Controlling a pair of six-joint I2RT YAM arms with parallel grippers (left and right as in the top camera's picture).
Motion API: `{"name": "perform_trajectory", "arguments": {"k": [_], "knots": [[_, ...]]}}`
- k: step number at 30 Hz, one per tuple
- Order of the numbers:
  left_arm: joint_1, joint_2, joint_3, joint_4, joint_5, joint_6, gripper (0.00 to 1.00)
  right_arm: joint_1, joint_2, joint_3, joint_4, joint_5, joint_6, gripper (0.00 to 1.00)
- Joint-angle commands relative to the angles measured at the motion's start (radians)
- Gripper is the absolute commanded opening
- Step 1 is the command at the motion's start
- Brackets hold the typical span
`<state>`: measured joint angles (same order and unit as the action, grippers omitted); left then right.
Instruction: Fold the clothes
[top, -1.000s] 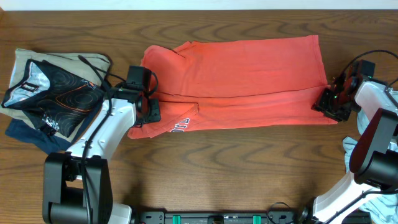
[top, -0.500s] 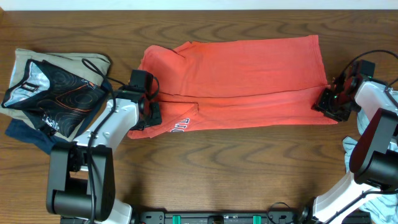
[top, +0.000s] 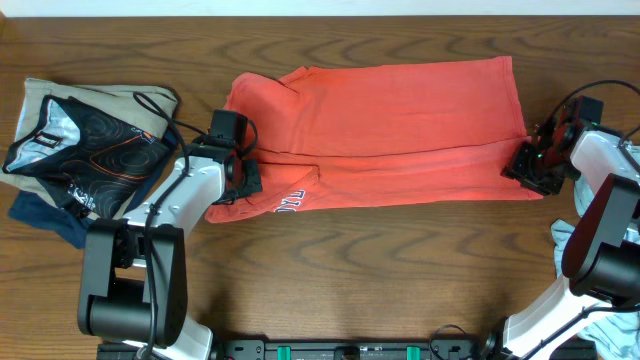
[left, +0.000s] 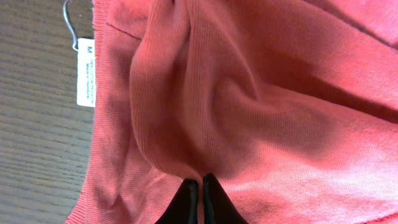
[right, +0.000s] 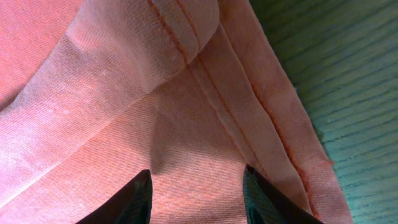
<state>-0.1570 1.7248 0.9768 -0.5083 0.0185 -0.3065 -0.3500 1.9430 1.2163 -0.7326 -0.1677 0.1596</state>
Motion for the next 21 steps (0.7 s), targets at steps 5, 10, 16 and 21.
{"name": "perform_trajectory", "arguments": {"k": [5, 10, 16, 21], "knots": [[0.03, 0.001, 0.081, -0.025, -0.012, 0.036, 0.29, 0.003, 0.049, -0.021, -0.012, 0.056, 0.0, 0.47], [0.032, 0.003, 0.072, -0.074, -0.104, 0.036, 0.33, 0.003, 0.049, -0.021, -0.011, 0.055, 0.0, 0.47], [0.032, 0.002, 0.072, -0.105, -0.084, 0.035, 0.33, 0.003, 0.049, -0.021, -0.012, 0.055, 0.0, 0.47], [0.032, 0.003, 0.072, -0.097, -0.074, 0.035, 0.33, 0.003, 0.049, -0.021, -0.011, 0.056, 0.0, 0.47]]}}
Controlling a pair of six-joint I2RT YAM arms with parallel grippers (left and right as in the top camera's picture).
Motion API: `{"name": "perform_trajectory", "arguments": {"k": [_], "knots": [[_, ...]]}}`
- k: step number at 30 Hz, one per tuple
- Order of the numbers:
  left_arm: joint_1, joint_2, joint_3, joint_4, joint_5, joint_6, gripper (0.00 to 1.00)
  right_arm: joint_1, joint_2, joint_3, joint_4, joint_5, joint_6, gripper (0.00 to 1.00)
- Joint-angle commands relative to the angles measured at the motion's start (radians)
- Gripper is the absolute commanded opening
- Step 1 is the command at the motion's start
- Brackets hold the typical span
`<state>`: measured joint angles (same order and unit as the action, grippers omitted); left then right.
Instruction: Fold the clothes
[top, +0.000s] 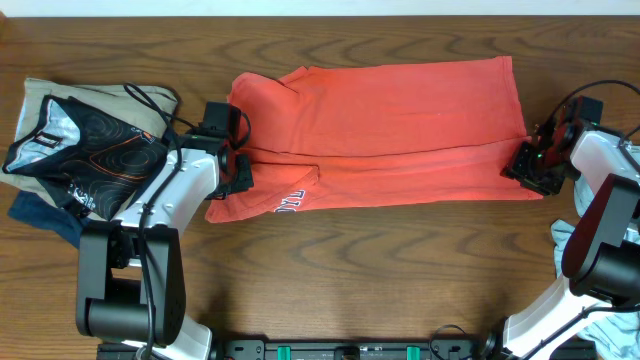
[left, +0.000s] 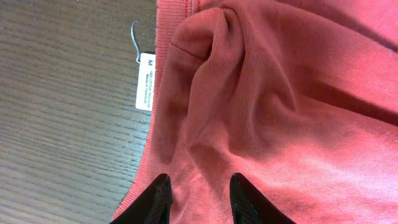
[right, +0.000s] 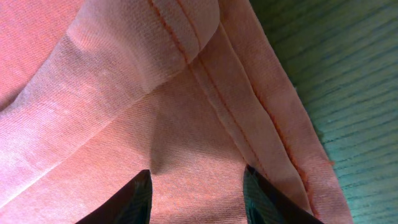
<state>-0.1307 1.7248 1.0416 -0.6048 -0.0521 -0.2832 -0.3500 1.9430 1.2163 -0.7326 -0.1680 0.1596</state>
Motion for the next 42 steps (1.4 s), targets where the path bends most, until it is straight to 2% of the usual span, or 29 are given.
{"name": "perform_trajectory", "arguments": {"k": [1, 19, 31, 37, 39, 42], "knots": [[0.006, 0.003, 0.006, 0.005, -0.004, 0.012, 0.33, 0.003, 0.049, -0.021, -0.011, 0.056, 0.0, 0.47], [0.006, 0.047, -0.007, 0.156, -0.055, 0.027, 0.32, 0.004, 0.049, -0.021, -0.012, 0.056, 0.0, 0.47], [0.006, 0.092, -0.007, 0.161, -0.065, 0.027, 0.32, 0.003, 0.049, -0.021, -0.012, 0.057, 0.0, 0.47], [0.006, 0.095, -0.007, 0.163, -0.065, 0.027, 0.19, 0.003, 0.049, -0.021, -0.012, 0.06, 0.0, 0.47], [0.006, 0.095, -0.007, 0.163, -0.065, 0.027, 0.08, 0.003, 0.049, -0.021, -0.012, 0.06, 0.0, 0.47], [0.006, 0.095, -0.005, 0.167, -0.065, 0.027, 0.06, 0.003, 0.049, -0.021, -0.012, 0.06, 0.0, 0.47]]}}
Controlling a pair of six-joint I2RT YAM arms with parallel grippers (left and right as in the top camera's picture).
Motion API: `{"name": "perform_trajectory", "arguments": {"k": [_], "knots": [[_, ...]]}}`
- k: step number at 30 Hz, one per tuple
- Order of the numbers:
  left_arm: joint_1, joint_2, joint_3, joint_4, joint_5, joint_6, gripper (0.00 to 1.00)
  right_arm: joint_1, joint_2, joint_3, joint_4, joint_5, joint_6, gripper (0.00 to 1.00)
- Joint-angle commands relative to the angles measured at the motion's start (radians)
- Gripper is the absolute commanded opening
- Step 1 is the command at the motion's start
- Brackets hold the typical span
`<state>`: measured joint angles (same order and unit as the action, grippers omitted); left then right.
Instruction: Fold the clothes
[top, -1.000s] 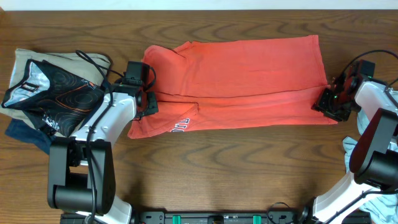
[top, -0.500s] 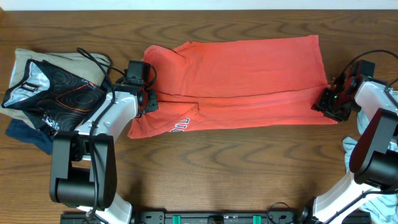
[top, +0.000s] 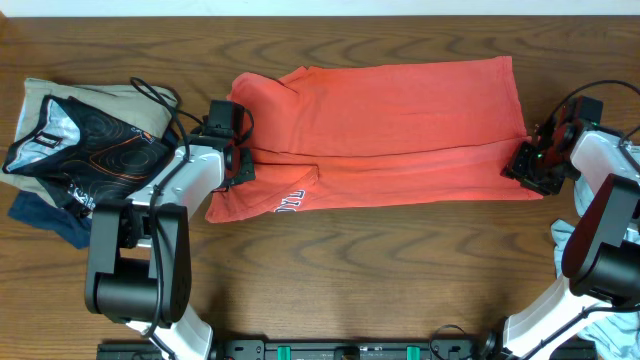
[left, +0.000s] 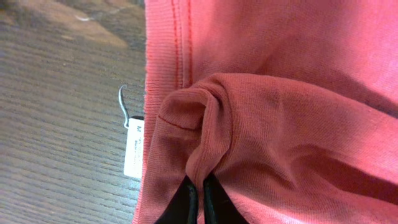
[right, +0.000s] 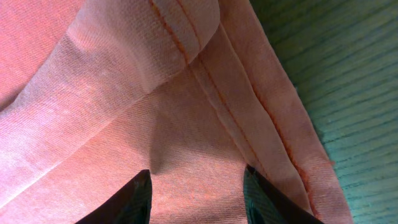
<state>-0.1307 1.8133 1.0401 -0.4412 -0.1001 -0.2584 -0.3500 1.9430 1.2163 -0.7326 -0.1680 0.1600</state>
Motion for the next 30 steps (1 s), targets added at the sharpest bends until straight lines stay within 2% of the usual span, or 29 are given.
{"name": "perform_trajectory", "arguments": {"k": [1, 15, 16, 19, 21, 27, 30], "knots": [[0.006, 0.006, -0.002, 0.005, -0.017, 0.003, 0.06, 0.003, 0.049, -0.021, -0.012, 0.06, -0.001, 0.47], [0.006, -0.066, 0.124, 0.036, -0.016, 0.003, 0.06, 0.003, 0.049, -0.021, -0.009, 0.064, 0.0, 0.47], [0.006, -0.064, 0.123, 0.031, -0.016, 0.002, 0.11, 0.003, 0.049, -0.021, -0.009, 0.064, -0.001, 0.47], [0.006, -0.062, 0.121, -0.02, -0.016, 0.002, 0.42, 0.003, 0.049, -0.021, -0.009, 0.064, 0.0, 0.47], [0.006, -0.062, 0.121, -0.069, -0.016, 0.002, 0.47, 0.003, 0.049, -0.021, -0.009, 0.064, -0.001, 0.47], [0.006, -0.062, 0.121, -0.266, -0.017, 0.002, 0.47, 0.002, 0.044, -0.007, -0.025, 0.063, -0.001, 0.49], [0.006, -0.062, 0.107, -0.329, -0.017, 0.002, 0.47, -0.008, 0.013, 0.064, -0.094, 0.064, -0.02, 0.52]]}}
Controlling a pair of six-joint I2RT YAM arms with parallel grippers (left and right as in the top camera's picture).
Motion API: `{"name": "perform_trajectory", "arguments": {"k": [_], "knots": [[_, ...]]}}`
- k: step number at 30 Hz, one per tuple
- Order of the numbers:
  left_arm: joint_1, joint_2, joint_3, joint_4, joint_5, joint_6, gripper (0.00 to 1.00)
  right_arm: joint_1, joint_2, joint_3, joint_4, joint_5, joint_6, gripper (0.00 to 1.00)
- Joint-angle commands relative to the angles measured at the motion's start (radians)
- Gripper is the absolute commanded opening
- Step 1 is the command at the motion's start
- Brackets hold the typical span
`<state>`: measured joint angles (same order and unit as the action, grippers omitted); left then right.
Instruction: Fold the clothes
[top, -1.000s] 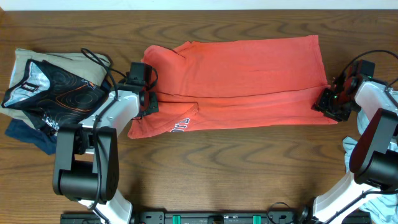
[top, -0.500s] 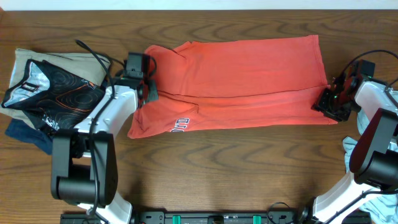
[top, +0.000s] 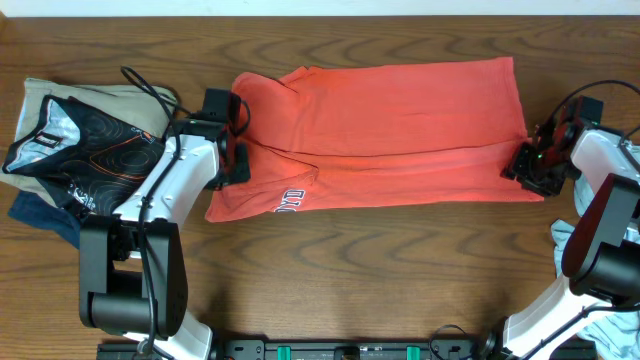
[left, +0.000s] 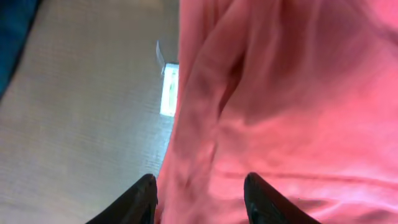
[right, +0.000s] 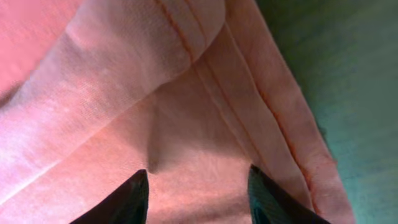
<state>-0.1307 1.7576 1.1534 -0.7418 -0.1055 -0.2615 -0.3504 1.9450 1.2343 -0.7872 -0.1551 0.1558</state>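
An orange-red T-shirt (top: 390, 120) lies spread across the back of the wooden table, its lower edge folded up with white lettering (top: 290, 198) showing. My left gripper (top: 236, 165) is at the shirt's left edge, open over the cloth (left: 280, 112) beside the white size tag (left: 168, 89). My right gripper (top: 527, 165) stands open over the shirt's right hem (right: 236, 118), its fingers apart above the stitched seams.
A pile of other clothes (top: 80, 140), black patterned, beige and dark blue, lies at the far left. A pale cloth (top: 565, 235) shows near the right arm's base. Bare wood (top: 380, 270) runs along the front of the table.
My left gripper was shut on a fold at the shirt's left edge; now it is open and pulled slightly left, and the lettered corner has shifted. The right gripper has not moved.
My left gripper was shut on a fold near the shirt's left side, then open over it, then shut again on a fold by the tag, and now open at the edge. The right gripper has stayed open on the right hem throughout.
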Motion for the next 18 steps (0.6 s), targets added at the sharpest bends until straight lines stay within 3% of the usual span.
{"name": "perform_trajectory", "arguments": {"k": [1, 7, 18], "knots": [[0.006, -0.006, -0.012, -0.033, -0.012, 0.005, 0.47, -0.011, -0.001, 0.067, -0.056, 0.051, -0.016, 0.52], [0.006, -0.006, -0.04, -0.043, -0.007, -0.032, 0.47, -0.018, -0.105, 0.179, -0.079, 0.05, -0.031, 0.58], [0.006, -0.006, -0.05, -0.027, 0.045, -0.055, 0.47, 0.001, -0.031, 0.135, -0.032, 0.003, -0.042, 0.45]]}}
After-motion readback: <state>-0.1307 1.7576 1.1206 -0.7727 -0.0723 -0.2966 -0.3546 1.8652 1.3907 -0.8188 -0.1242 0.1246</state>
